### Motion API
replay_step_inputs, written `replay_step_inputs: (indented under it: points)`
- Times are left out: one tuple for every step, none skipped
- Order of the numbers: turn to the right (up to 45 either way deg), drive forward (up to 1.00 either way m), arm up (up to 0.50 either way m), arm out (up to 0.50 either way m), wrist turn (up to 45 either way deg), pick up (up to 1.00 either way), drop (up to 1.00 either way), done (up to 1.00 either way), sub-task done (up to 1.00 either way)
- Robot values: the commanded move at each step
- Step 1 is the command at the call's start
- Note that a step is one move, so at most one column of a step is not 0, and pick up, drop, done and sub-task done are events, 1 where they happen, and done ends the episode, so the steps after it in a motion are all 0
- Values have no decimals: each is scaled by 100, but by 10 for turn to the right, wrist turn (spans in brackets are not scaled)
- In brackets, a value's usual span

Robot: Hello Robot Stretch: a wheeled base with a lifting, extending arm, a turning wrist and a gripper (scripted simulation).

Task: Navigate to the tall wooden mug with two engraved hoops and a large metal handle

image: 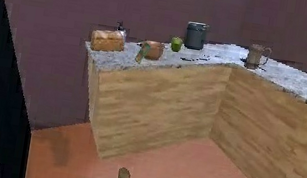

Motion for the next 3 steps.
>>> replay_step_inputs:
  points:
    - [0, 10, 0, 0, 0, 0, 0, 0, 0]
    - [390, 0, 0, 0, 0, 0, 0, 0, 0]
    - [0, 90, 0, 0, 0, 0, 0, 0, 0]
